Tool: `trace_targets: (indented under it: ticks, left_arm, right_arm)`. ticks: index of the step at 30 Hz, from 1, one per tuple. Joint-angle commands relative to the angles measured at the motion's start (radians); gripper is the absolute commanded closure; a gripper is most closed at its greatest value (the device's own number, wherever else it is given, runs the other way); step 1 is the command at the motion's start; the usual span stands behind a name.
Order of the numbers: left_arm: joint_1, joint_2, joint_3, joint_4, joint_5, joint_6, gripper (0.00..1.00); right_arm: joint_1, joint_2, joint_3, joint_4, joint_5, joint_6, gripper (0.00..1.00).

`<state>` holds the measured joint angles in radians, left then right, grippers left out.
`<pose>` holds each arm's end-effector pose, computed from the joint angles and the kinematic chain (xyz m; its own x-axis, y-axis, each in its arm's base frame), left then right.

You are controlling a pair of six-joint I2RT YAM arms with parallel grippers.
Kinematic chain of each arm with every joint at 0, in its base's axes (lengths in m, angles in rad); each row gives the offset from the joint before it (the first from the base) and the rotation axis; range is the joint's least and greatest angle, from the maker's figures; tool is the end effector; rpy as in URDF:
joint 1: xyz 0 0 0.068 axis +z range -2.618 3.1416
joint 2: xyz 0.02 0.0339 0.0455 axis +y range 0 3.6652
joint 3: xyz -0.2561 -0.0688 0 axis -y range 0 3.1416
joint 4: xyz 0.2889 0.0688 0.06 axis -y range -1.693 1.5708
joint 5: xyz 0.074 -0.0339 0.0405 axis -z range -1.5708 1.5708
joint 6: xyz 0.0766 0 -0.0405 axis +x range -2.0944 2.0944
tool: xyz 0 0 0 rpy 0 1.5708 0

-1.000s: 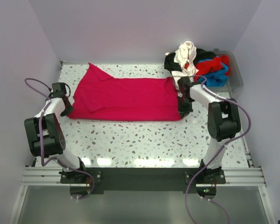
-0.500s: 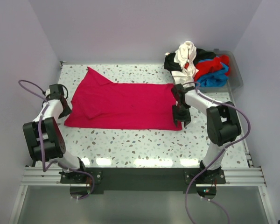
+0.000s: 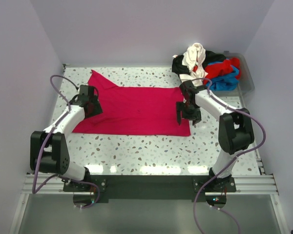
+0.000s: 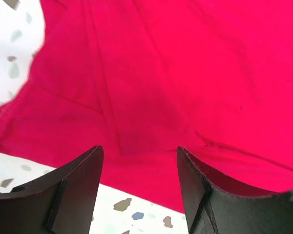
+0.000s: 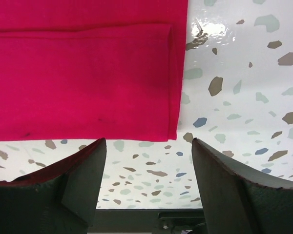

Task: Fold and stack the t-shirts
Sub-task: Fold the tshirt

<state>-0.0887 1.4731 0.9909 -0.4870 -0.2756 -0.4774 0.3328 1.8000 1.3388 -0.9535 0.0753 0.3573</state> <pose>0.3628 -0.0113 0.1658 -0.6981 -0.3818 -0.6058 -0.4379 0.8970 -0.0608 0.3676 0.1210 0.1395 -0.9847 0.0286 -0.1716 0.0317 0.9994 -0.0152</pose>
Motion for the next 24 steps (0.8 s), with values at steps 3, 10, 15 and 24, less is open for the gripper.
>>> trace_targets:
  ticks: [3, 10, 15, 24]
  left_arm:
    - [-0.003, 0.004, -0.044, 0.048, 0.038, -0.055, 0.34]
    - [-0.002, 0.033, -0.095, 0.091, 0.079, -0.081, 0.4]
    - [-0.003, 0.044, -0.129, 0.113, 0.069, -0.096, 0.43]
    - [-0.003, 0.066, -0.155, 0.159, 0.047, -0.098, 0.45]
  right_arm:
    - [-0.001, -0.068, 0.011, 0.03, -0.055, 0.026, 0.26]
    - [-0.001, -0.079, -0.015, 0.047, -0.074, 0.035, 0.26]
    - [-0.001, -0.087, -0.021, 0.044, -0.072, 0.034, 0.26]
    - [-0.001, -0.083, -0.024, 0.048, -0.074, 0.04, 0.26]
